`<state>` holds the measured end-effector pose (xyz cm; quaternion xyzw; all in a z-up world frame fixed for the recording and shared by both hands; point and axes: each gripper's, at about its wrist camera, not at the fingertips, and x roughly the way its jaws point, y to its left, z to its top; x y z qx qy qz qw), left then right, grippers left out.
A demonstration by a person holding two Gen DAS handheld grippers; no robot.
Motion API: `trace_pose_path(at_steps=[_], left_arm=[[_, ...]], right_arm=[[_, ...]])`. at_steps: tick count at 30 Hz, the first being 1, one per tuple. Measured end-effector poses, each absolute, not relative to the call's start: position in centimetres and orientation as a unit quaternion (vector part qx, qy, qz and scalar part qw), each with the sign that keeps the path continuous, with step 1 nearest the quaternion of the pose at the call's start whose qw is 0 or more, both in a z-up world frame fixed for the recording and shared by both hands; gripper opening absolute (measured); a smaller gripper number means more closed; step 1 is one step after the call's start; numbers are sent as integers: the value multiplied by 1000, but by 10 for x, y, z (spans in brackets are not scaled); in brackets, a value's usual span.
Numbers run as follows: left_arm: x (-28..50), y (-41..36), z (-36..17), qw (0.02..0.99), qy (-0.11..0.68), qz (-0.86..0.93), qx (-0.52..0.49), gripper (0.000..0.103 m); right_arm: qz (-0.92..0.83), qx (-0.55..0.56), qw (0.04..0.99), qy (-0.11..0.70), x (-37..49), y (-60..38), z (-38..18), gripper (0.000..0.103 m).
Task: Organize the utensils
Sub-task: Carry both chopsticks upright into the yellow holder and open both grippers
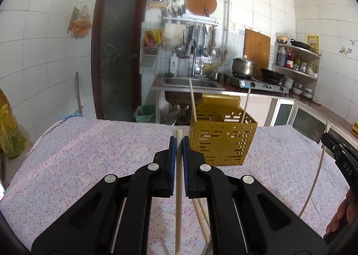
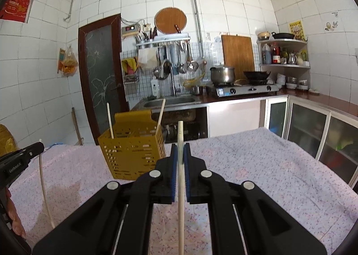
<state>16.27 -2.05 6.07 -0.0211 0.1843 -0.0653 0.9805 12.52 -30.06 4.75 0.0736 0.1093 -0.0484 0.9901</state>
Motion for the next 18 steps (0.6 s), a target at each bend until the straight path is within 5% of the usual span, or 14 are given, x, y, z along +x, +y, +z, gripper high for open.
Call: trace_pose_path(at_steps=[18], left_arm=[[237, -56, 195, 994, 38, -90, -54, 5]], right_arm=[[-19, 79, 997, 12, 207, -288, 162, 6]])
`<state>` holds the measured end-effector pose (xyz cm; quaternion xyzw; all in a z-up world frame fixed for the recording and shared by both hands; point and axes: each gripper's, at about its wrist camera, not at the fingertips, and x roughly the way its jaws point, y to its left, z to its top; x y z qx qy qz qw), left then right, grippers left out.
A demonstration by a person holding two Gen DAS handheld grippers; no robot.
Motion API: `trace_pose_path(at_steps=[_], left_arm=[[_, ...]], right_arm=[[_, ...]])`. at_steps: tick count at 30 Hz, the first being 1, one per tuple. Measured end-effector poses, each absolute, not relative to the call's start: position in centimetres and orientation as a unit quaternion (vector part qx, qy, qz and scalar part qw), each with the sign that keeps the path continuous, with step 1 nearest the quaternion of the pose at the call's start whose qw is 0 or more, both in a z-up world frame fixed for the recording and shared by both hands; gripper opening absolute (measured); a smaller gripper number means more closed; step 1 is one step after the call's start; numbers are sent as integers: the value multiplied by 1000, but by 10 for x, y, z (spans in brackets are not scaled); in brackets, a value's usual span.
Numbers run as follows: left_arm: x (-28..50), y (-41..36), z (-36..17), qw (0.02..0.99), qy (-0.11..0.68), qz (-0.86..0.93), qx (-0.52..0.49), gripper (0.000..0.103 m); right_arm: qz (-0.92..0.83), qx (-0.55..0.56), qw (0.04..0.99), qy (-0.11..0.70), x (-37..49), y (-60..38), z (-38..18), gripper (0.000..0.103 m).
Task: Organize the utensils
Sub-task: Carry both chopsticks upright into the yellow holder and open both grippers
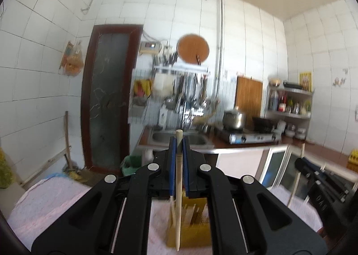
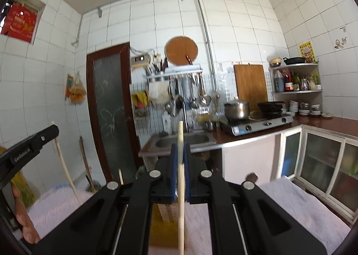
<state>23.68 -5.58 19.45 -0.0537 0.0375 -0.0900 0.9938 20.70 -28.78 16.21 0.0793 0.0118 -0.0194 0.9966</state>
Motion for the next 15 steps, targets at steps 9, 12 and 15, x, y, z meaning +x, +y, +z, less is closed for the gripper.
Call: trace_pose_path(at_steps=[9, 12, 15], left_arm=[[322, -82, 186, 995, 17, -88, -45, 5], [348, -90, 158, 995, 31, -85, -38, 5], [370, -92, 129, 993, 60, -88, -43, 5]], right_arm=[[-9, 85, 996, -23, 292, -277, 171, 6], [-9, 75, 997, -21, 315, -273, 152, 6], [-7, 69, 998, -3, 332, -269, 129, 6]])
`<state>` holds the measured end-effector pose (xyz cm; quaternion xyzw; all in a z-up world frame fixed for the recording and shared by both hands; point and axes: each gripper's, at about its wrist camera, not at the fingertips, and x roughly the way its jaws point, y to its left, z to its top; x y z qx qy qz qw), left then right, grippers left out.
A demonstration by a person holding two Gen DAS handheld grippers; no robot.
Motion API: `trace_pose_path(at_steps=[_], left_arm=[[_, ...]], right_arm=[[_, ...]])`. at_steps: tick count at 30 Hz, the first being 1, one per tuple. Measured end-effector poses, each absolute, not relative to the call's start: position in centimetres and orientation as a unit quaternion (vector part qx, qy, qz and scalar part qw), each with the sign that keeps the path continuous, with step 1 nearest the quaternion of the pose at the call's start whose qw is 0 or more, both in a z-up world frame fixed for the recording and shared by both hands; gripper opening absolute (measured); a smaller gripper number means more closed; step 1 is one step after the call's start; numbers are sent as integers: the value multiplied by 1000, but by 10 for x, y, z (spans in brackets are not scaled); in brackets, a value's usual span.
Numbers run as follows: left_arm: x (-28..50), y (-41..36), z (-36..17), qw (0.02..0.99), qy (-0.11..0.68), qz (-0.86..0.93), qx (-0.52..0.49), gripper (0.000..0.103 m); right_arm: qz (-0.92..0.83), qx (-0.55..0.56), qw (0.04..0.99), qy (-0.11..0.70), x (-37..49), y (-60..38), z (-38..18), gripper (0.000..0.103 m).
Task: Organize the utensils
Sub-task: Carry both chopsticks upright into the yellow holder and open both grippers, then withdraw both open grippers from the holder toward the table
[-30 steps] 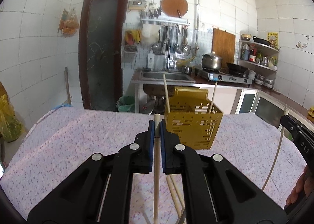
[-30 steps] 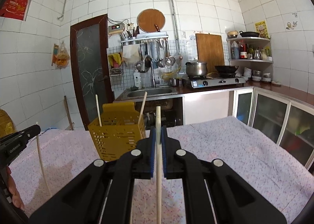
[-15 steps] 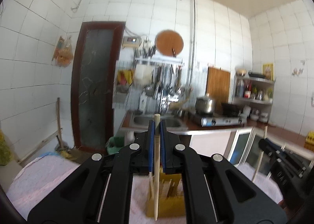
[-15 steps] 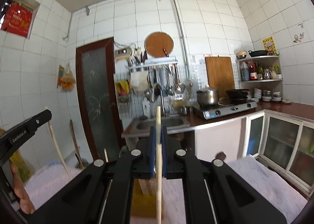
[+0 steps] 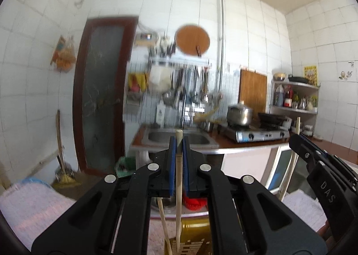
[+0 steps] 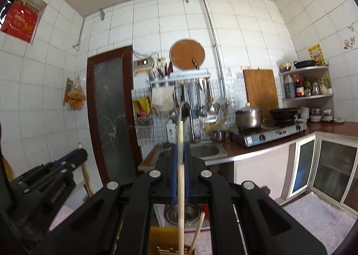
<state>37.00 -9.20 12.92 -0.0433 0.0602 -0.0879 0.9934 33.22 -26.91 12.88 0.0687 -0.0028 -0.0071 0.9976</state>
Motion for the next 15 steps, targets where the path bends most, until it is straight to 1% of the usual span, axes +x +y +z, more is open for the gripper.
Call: trace_pose_path(at_steps=[3, 5, 8, 9, 10, 11, 12, 13, 14, 15], left_arm=[[381, -92, 104, 991, 89, -85, -42, 5], [381, -89, 97, 991, 101, -81, -37, 5], [373, -80, 101, 990, 117, -73, -32, 5], [367, -76, 106, 990, 119, -66, -28, 9], [361, -73, 109, 991, 118, -61, -26, 23], [350, -66, 116, 991, 116, -55, -27, 35], [341, -60, 121, 992, 113, -49, -30, 62], [332, -54, 126, 993, 107, -42, -34, 77], [317, -46, 132, 994, 97, -31, -34, 80], [309, -42, 134, 995, 95, -26, -32, 85]], right_arm=[[-6, 60, 998, 23, 342, -267, 106, 6], [-4, 53, 998, 44, 345, -266, 95, 6], [-7, 54, 996, 66, 342, -271, 94, 8], [-6, 55, 995, 78, 340, -274, 96, 19], [-3, 58, 994, 88, 338, -278, 98, 32], [1, 65, 994, 91, 332, -283, 103, 58], [-1, 67, 994, 88, 325, -286, 107, 65], [-7, 65, 994, 84, 315, -290, 114, 65], [-12, 60, 995, 83, 305, -293, 121, 66], [-15, 56, 995, 83, 295, -296, 127, 71]])
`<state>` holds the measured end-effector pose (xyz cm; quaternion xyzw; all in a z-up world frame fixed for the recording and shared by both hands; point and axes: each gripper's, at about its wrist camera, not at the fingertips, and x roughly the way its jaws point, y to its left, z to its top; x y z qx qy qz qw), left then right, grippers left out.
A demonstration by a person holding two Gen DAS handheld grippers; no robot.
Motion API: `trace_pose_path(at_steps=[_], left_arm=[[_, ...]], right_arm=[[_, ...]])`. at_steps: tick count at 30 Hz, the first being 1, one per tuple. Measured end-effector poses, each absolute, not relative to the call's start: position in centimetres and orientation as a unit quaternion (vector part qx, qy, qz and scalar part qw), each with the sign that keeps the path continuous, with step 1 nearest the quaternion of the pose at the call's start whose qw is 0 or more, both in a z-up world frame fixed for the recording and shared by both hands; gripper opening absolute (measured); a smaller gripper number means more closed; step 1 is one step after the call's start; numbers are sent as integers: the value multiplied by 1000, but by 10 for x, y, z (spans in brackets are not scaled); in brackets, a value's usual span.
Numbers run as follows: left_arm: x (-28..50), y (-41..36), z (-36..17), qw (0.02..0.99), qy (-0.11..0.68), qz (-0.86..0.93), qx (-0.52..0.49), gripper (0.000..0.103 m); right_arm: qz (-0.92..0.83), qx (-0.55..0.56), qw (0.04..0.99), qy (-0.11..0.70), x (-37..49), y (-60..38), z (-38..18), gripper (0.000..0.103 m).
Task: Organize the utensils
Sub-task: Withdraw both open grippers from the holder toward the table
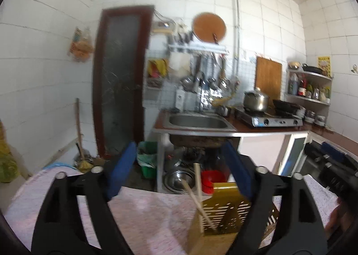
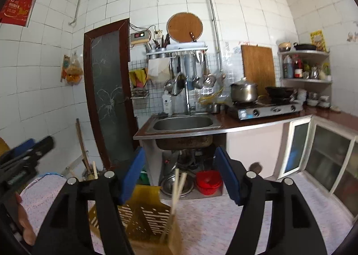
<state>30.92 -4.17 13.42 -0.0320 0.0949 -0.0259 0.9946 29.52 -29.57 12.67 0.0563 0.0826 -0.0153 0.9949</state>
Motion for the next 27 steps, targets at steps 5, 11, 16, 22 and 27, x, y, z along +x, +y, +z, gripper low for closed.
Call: trace_pose_path(at_steps=[5, 11, 16, 22, 27], left_arm=[[276, -22, 142, 992, 126, -15, -15, 98], [253, -12, 116, 983, 183, -5, 5, 98], [244, -13, 76, 971, 236, 1, 30, 98], [244, -8, 15, 952, 306, -2, -6, 98], [246, -18, -23, 943, 332, 2, 3, 98]], right_arm=[[-32, 48, 994, 91, 246, -304, 139, 87], [-45, 43, 990, 129, 211, -303, 109, 91], [-50, 56, 983, 168, 191, -304, 69, 94], [-54, 67, 971, 225, 190, -304, 10, 94], [-57, 60, 959, 272, 201, -300, -29, 94]])
